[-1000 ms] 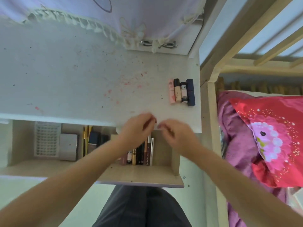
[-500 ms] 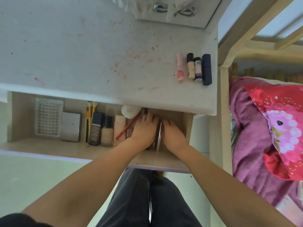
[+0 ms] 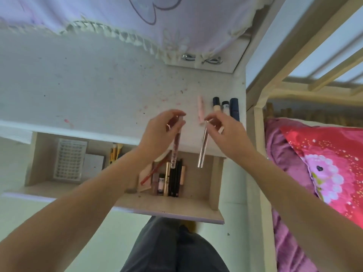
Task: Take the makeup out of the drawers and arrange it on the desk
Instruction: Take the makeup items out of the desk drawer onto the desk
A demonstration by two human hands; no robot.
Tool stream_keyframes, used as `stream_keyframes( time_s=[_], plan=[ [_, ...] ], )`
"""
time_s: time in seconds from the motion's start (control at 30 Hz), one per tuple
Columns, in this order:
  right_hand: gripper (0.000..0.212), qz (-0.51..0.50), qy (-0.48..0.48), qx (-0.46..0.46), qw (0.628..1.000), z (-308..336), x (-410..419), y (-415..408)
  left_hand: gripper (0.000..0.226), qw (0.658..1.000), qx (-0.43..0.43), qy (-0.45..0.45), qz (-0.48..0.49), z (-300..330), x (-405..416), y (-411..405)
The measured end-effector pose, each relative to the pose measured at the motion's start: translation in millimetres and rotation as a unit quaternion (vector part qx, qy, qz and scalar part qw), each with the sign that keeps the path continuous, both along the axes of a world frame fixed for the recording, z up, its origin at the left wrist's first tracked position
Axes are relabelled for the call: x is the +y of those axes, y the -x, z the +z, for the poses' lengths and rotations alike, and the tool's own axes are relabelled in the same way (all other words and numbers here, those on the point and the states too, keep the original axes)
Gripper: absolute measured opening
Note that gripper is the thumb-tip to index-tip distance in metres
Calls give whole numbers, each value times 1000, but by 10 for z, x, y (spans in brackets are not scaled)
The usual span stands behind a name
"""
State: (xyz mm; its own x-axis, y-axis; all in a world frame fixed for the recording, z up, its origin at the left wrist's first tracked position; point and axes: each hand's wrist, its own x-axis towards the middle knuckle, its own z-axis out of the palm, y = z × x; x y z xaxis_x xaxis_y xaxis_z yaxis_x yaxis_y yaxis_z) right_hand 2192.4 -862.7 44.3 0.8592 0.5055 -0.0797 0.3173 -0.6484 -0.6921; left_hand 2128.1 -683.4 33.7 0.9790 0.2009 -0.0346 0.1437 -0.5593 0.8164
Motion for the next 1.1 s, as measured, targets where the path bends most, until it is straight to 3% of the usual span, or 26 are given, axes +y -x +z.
stream_keyframes(
  time_s=[0.13, 0.27, 0.43, 0.73, 0.83, 0.93, 1.03, 1.1],
  plan=[
    [19, -20, -17, -32, 999, 146, 403, -751, 14, 998, -3, 10, 64, 60, 272, -758],
    [21, 4, 49, -30, 998, -126, 672, -1150, 17, 997, 54, -19, 58, -132, 347, -1186],
    [23, 7, 149, -83, 985, -358, 647, -1303, 21, 995, 66, -30, 62, -344, 236, -1405],
    [28, -13, 155, -86, 984, -418, 338, -1369, 20, 994, 91, 17, 56, -388, -149, -1470],
    [30, -26, 136, -107, 985, -328, 245, -1248, 22, 994, 98, 40, 37, -295, -137, -1329],
    [24, -19, 35, -128, 991, -149, 122, -803, 20, 997, 75, 16, 17, -177, -115, -952],
    [20, 52, -36, -47, 997, -173, -24, -5, 11, 998, 62, 16, -23, -217, -129, -244],
    [19, 91, -13, 28, 995, -436, -73, 489, 12, 990, 114, -13, -81, -393, -166, 275]
  ],
)
